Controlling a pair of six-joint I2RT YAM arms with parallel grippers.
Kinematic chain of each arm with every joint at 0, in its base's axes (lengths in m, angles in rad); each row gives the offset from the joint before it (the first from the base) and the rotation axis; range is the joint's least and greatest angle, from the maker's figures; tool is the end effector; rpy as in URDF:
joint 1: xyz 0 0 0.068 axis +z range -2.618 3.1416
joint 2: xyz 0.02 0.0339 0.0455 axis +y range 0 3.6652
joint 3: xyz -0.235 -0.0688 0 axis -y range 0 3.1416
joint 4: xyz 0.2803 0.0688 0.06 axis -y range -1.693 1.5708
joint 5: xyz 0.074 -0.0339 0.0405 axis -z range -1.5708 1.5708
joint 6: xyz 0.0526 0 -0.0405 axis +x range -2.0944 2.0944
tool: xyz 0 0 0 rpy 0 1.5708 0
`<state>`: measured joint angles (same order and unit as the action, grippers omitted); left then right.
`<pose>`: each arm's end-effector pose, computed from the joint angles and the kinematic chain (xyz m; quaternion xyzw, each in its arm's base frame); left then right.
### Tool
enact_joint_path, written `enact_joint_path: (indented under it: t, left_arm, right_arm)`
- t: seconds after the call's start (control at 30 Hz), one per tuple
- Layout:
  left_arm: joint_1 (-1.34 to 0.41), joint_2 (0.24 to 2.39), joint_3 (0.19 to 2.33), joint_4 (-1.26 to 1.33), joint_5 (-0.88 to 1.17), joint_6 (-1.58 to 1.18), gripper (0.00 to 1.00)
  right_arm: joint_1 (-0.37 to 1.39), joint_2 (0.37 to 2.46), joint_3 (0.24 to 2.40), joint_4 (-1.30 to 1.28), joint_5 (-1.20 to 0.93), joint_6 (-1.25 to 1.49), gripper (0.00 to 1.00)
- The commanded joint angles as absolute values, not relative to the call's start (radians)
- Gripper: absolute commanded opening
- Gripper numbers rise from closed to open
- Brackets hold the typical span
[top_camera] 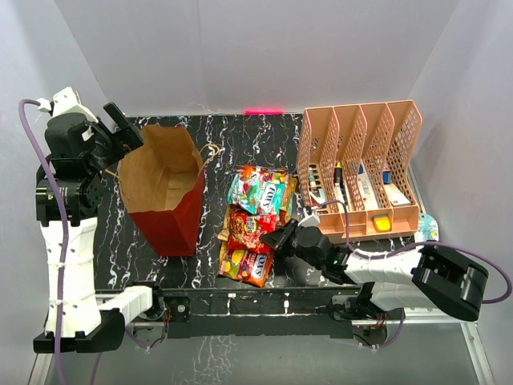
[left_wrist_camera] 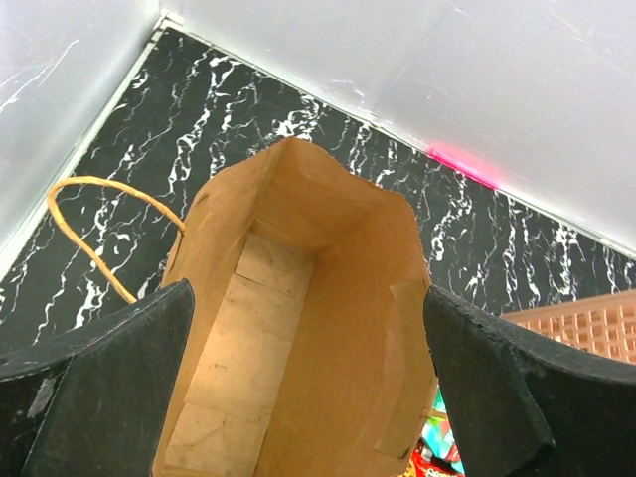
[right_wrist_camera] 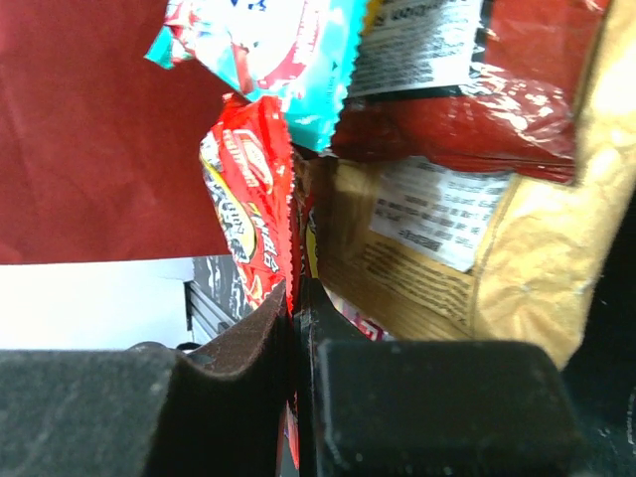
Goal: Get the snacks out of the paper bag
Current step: Place the snack at the center of the board.
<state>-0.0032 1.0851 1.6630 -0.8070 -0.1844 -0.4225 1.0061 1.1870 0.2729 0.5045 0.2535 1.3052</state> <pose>0.2348 0.0089 0.4961 -0.2183 0.7510 -0.0603 0.6203 0.1531 0.2170 0.0963 0.1921 0.8098 0.4553 0.3162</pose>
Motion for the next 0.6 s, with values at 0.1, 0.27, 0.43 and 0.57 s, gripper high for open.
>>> enact_joint_path:
  t: [0.1,0.27,0.43,0.57]
  left_arm:
    - [-0.007,1.06,1.692,-0.765,-0.067,-0.352,0.98]
    - [-0.006,1.063,1.695,-0.757,-0.042,-0.347,0.98]
    - [-0.007,1.065,1.688,-0.746,-0.021,-0.343,0.98]
    - [-0.008,1.064,1.686,-0.744,-0.018,-0.336,0.98]
  right_arm:
    - [0.989,1.255,0.292,0.506,0.177,1.309,0.07]
    - [0.989,1.26,0.292,0.49,0.177,1.305,0.1]
    - [0.989,1.24,0.306,0.456,0.182,1.271,0.26]
    - [0.989,1.211,0.309,0.421,0.184,1.237,0.42]
